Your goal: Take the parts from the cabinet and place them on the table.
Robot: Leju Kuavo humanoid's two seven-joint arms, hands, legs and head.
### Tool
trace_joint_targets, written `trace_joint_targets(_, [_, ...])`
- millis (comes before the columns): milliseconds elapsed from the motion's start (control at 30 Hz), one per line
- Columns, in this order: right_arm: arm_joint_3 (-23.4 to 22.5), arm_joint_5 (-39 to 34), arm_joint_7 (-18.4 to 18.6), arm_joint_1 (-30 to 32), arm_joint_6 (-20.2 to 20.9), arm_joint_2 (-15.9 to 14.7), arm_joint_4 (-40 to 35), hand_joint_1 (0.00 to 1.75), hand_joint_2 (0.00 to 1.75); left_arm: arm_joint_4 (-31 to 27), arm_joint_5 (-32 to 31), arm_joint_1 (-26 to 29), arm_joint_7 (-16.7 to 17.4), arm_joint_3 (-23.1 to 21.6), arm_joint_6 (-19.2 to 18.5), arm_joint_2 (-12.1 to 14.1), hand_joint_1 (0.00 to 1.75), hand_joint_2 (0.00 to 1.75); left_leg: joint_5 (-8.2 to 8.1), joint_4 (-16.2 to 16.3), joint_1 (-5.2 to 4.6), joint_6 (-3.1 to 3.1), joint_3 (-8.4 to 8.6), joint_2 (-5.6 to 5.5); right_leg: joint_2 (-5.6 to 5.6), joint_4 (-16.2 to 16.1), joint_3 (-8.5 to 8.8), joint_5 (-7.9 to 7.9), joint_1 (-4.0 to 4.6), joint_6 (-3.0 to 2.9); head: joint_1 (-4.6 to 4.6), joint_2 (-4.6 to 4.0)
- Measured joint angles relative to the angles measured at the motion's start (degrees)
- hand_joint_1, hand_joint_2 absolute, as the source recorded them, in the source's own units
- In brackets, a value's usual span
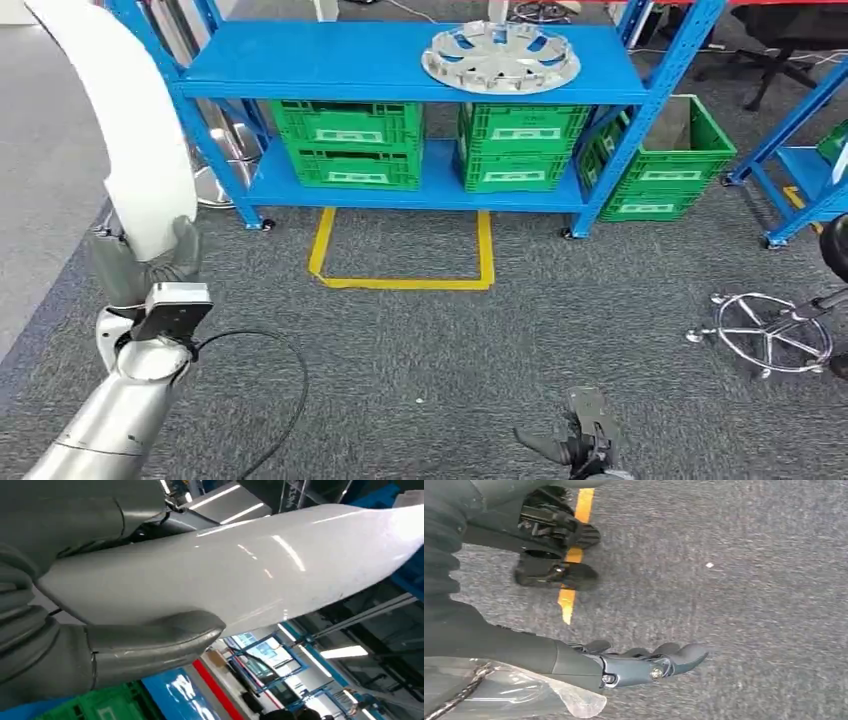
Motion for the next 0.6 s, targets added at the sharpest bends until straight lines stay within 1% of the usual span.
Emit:
trace_joint_targets(33, [0.0,0.0,0.0,0.02,0.0,0.0,0.0,0.0,1.75,-0.07,0.0,0.23,-0.04,0.13,-0.02,0.02,1.75,1.75,0.44,0.36,-0.04,-0.05,-0.94,0.0,0.0,1.41,0.33,0.76,0.0,0.04,0.0,0.0])
trace_joint_targets(67, [0.0,0.0,0.07,0.02,0.0,0.02,0.0,0.0,1.75,-0.13,0.0,0.41,-0.09,0.15,-0.02,0.04,1.75,1.75,0.77,0.69,-0.08,-0.11,-1.72,0.0,0.0,0.37,1.94,2.43,0.01,-0.02,0.0,0.0])
trace_joint_targets(100, [0.0,0.02,0.15,-0.02,0.0,0.02,0.0,0.0,1.75,-0.26,0.0,0.5,-0.11,0.22,-0.02,0.09,1.75,1.75,1.16,1.01,-0.13,-0.21,-2.48,-0.02,0.0,-3.09,4.58,4.43,0.01,-0.24,0.0,0.0])
trace_joint_targets(133, [0.0,0.04,0.17,-0.07,-0.02,0.0,0.0,0.0,1.75,-0.44,0.0,0.52,-0.11,0.31,-0.02,0.11,1.75,1.75,1.47,1.27,-0.18,-0.37,-3.1,-0.05,0.01,-7.75,7.86,5.83,0.04,-0.52,0.02,0.0])
trace_joint_targets(167, [-0.02,0.04,0.18,-0.2,-0.07,0.0,-0.02,0.0,1.75,-0.66,0.0,0.54,-0.13,0.46,0.0,0.15,1.75,1.75,1.8,1.58,-0.16,-0.59,-3.57,-0.06,0.05,-12.89,11.21,5.54,0.1,-0.91,0.0,0.0])
trace_joint_targets(200, [0.0,0.04,0.18,-0.36,-0.09,0.0,-0.02,0.0,1.75,-0.96,0.02,0.52,-0.2,0.7,0.09,0.22,1.75,1.75,2.18,1.77,-0.43,-0.95,-4.16,-0.05,0.04,-16.26,13.76,4.25,0.35,-1.05,-0.09,0.0])
trace_joint_targets(233, [0.0,0.11,0.22,-0.41,-0.07,0.0,-0.02,0.0,1.75,-1.16,0.0,0.58,-0.26,0.92,0.09,0.26,1.75,1.75,2.78,1.68,-0.35,-1.29,-4.32,0.0,0.06,-16.9,13.65,4.17,0.4,-1.07,-0.06,0.0])
trace_joint_targets(267, [0.0,0.13,0.22,-0.35,-0.09,0.0,0.0,0.0,1.75,-1.25,0.02,0.59,-0.39,1.07,0.13,0.28,1.75,1.75,3.22,1.57,-0.21,-1.5,-4.43,0.02,0.11,-16.93,13.36,4.41,0.55,-1.31,-0.09,0.0])
trace_joint_targets(300, [-0.02,0.13,0.33,-0.25,-0.09,0.0,0.0,0.0,1.75,-1.38,0.07,0.66,-0.57,1.2,0.15,0.35,1.75,1.75,3.74,1.35,-0.14,-1.85,-4.54,0.02,0.1,-16.82,13.03,4.78,0.65,-1.69,-0.06,0.0])
trace_joint_targets(333, [-0.02,0.11,0.35,-0.16,-0.09,0.02,0.0,0.0,1.75,-1.53,0.18,0.77,-0.7,1.44,0.2,0.57,1.75,1.75,3.9,1.35,-0.31,-2.22,-4.89,-0.1,-0.05,-17.34,12.57,5.57,0.22,-2.16,-0.02,0.0])
trace_joint_targets(367, [-0.02,0.11,0.37,-0.26,-0.09,0.02,0.0,0.0,1.75,-1.58,0.22,0.8,-0.81,1.62,0.26,0.63,1.75,1.75,1.9,2.09,-0.1,-2.67,-5.3,-0.26,-0.2,-17.39,12.3,6.2,0.06,-2.63,-0.15,0.0])
trace_joint_targets(400, [-0.02,0.11,0.35,-0.31,-0.18,0.02,0.0,0.0,1.75,-1.68,0.24,0.8,-0.94,1.83,0.26,0.83,1.75,1.75,-1.3,4.75,0.01,-3.08,-5.94,-0.33,-0.22,-17.39,11.7,6.62,0.05,-3.19,-0.39,0.0])
trace_joint_targets(433, [-0.04,0.11,0.35,-0.31,-0.17,0.02,0.0,0.0,1.75,-1.73,0.64,0.81,-1.14,2.06,0.26,0.94,1.75,1.75,-4.46,8.84,0.19,-3.41,-7.01,-0.34,-0.22,-17.39,11.1,6.99,0.05,-3.28,-0.5,0.0])
trace_joint_targets(467, [-0.04,0.11,0.35,-0.28,-0.17,0.02,0.0,0.0,1.75,-1.82,0.94,0.88,-1.27,2.34,0.24,1.03,1.75,1.75,-7.03,13.41,0.33,-3.65,-8.14,-0.35,-0.22,-17.37,10.51,7.5,0.05,-3.3,-0.44,0.0])
trace_joint_targets(500, [-0.04,0.11,0.35,-0.22,-0.17,0.02,0.0,0.0,1.75,-1.84,1.51,0.98,-1.31,2.69,0.15,1.09,1.75,1.75,-8.42,17.84,0.46,-3.89,-9.06,-0.35,-0.22,-17.34,9.8,8.03,0.05,-3.26,-0.46,0.0])
trace_joint_targets(533, [-0.09,0.09,0.35,-0.15,-0.17,0.02,0.0,0.0,1.75,-1.84,1.86,1.01,-1.31,2.95,-0.02,1.16,1.75,1.75,-7.7,19.7,0.58,-4.03,-9.0,-0.35,-0.22,-17.31,9.23,8.48,0.04,-3.14,-0.5,0.0])
trace_joint_targets(567, [-0.15,0.09,0.35,-0.1,-0.17,0.02,0.0,0.0,1.75,-1.84,2.1,1.01,-1.31,3.15,-0.09,1.25,1.75,1.75,-5.67,19.07,0.7,-4.12,-7.81,-0.34,-0.22,-17.25,8.66,8.9,0.03,-2.97,-0.46,0.0])
trace_joint_targets(600, [-0.2,0.07,0.35,-0.08,-0.18,0.02,0.0,0.0,1.75,-1.88,2.27,0.98,-1.31,3.32,-0.24,1.33,1.75,1.75,-3.61,16.28,0.78,-4.1,-5.7,-0.34,-0.22,-17.16,8.2,9.23,0.02,-2.78,-0.48,0.0])
